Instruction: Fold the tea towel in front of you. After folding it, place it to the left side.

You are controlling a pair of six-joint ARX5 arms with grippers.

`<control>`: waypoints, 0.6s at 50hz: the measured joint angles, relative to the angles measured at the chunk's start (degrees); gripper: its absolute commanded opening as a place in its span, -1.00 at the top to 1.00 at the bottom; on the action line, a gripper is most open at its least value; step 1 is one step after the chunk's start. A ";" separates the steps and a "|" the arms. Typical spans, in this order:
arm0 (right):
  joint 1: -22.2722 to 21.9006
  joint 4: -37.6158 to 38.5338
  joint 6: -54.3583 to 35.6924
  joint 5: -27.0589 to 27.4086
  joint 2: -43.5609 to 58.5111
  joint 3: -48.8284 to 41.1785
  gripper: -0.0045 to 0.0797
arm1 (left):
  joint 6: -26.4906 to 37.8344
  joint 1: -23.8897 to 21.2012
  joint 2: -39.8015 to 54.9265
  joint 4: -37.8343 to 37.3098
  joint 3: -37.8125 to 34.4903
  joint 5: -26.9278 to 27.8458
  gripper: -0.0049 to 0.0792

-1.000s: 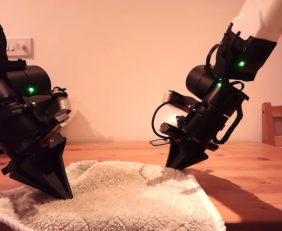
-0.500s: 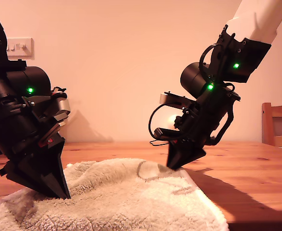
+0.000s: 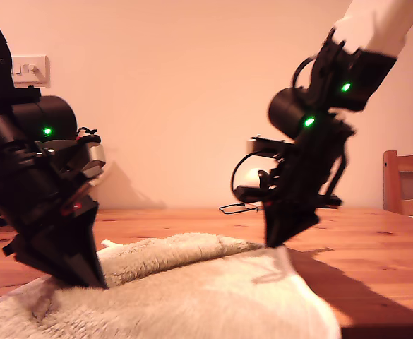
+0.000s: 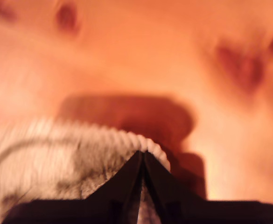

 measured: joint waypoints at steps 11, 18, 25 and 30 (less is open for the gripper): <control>0.00 -9.77 0.00 -0.72 -2.05 2.99 0.92 | -1.46 0.00 0.00 1.46 0.00 3.93 0.94; 0.00 -11.76 -0.02 -2.69 -2.51 8.94 0.92 | -2.47 0.00 -0.02 1.53 0.00 6.71 0.94; -0.02 -12.90 -0.02 -4.20 -4.42 9.88 0.92 | -2.91 0.04 -0.55 3.30 0.00 7.34 0.94; 0.04 -14.91 0.00 -7.48 -4.59 9.79 0.92 | -3.76 0.50 -1.70 7.28 0.15 5.35 0.94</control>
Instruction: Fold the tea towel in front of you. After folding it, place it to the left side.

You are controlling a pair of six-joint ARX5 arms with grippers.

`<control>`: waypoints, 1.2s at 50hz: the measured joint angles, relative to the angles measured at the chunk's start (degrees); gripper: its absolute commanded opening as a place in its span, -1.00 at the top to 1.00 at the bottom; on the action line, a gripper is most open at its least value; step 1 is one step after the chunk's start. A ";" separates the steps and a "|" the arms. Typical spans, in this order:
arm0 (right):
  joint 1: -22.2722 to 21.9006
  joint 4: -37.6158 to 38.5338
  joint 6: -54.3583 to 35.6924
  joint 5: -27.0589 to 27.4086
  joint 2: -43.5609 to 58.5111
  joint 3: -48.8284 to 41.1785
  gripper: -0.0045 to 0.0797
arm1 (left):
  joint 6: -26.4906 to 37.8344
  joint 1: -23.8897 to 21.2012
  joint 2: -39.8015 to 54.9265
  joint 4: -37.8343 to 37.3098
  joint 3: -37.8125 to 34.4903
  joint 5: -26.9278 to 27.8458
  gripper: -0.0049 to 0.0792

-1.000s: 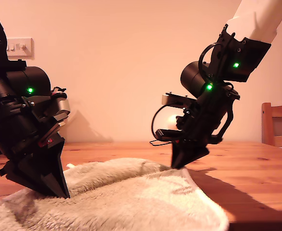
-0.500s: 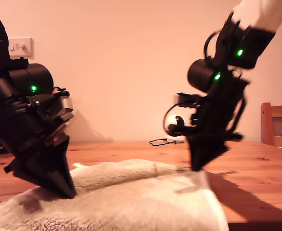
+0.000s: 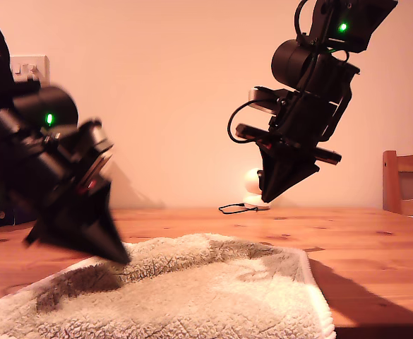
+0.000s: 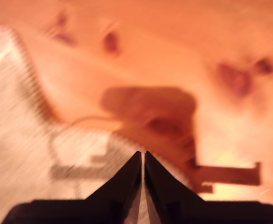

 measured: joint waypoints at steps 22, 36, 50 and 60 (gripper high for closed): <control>7.45 -3.69 0.00 -6.25 0.02 -0.07 0.92 | -0.44 4.09 -0.24 11.63 0.52 -8.04 0.94; 9.70 -3.67 0.00 -6.62 4.66 -0.13 0.92 | -0.42 4.35 -0.13 15.87 0.52 -7.91 0.94; 9.66 -3.52 0.00 -6.62 5.79 -0.26 0.92 | -0.42 4.35 4.28 18.67 2.43 -7.04 0.94; 10.88 -3.17 0.00 -6.60 7.82 -0.39 0.92 | -0.44 4.35 10.16 18.43 6.73 -5.05 0.94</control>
